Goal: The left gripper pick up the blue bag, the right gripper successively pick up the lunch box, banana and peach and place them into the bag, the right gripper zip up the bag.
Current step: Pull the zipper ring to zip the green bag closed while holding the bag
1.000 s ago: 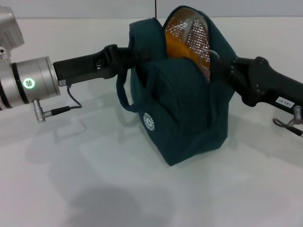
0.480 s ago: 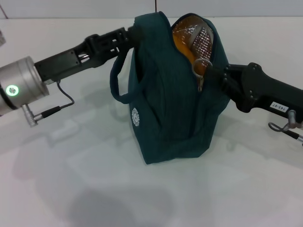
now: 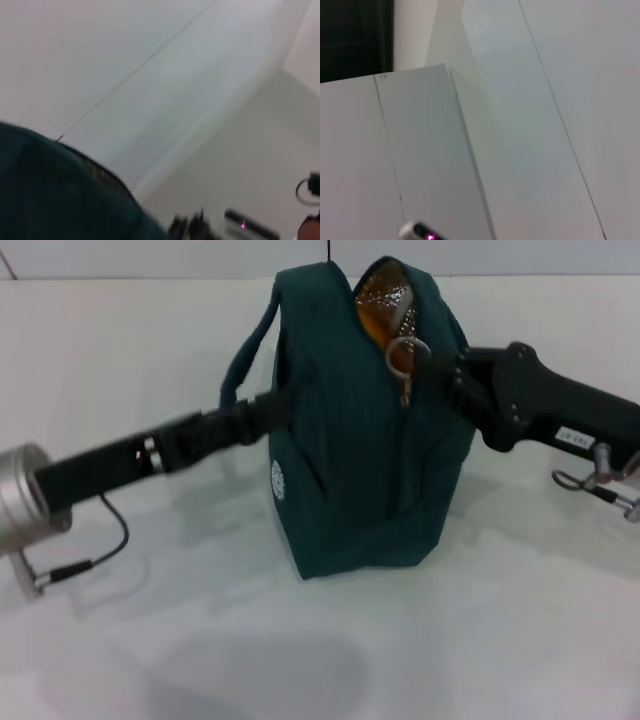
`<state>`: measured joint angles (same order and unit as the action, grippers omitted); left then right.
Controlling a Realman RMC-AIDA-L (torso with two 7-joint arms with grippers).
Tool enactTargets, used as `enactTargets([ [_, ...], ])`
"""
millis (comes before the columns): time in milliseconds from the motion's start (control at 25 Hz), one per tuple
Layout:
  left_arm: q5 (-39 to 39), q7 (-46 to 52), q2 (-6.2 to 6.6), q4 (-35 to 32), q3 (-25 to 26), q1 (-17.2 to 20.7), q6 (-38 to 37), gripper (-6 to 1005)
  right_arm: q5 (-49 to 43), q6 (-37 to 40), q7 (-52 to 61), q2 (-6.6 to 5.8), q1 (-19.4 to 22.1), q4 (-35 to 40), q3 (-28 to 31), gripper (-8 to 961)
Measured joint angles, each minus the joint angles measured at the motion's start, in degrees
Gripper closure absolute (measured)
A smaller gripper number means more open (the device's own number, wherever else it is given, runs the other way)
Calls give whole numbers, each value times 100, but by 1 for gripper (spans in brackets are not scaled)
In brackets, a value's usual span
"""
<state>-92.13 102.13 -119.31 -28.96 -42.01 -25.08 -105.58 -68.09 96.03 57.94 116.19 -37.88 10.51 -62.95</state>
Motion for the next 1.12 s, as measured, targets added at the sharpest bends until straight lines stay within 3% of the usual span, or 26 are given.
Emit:
enactTargets([
  [160,-49,-814,-15,30,-125,265,-86,132,70,-27,3,0,-241,5,14,949],
  [600,405,-2989,-39,733,-20,554,504,132,58,-284,15,0,-681,-18,-25,949],
  [1120,633,-3575,-63,1068,-108,211,971,135,72,-494,24,0,-934,-4,-25,949],
])
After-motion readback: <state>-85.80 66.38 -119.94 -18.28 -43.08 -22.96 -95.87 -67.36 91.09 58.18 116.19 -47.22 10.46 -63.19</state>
